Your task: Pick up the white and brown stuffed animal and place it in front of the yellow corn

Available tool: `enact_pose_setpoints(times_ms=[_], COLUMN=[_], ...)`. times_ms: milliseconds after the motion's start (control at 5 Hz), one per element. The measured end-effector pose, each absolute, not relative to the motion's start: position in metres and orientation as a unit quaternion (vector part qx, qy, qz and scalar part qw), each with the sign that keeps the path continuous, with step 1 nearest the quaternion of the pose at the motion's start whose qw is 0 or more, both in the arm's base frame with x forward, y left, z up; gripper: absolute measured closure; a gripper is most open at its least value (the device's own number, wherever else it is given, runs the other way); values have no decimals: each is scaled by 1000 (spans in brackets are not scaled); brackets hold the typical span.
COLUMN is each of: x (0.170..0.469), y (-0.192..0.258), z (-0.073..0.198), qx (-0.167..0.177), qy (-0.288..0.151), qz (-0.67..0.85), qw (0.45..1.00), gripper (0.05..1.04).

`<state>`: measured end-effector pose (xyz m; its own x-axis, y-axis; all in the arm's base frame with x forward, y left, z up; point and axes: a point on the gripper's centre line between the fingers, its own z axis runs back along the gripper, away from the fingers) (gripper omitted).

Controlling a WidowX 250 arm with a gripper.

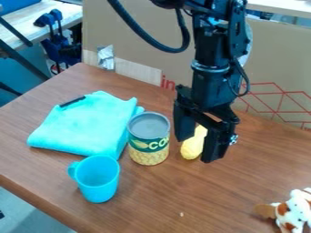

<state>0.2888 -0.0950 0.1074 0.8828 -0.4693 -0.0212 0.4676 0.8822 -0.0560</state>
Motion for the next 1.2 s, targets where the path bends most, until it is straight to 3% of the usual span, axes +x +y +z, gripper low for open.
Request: enact_pose_setpoints(times_ms=[200,600,800,1200], x=[287,312,318,332], y=[-95,-170,-204,-251], z=[100,102,106,74], qx=[-24,-19,-4,2], qy=[31,-36,-37,15], qz=[-240,-277,-301,-359], qw=[970,960,953,933], gripper=[82,82,82,82])
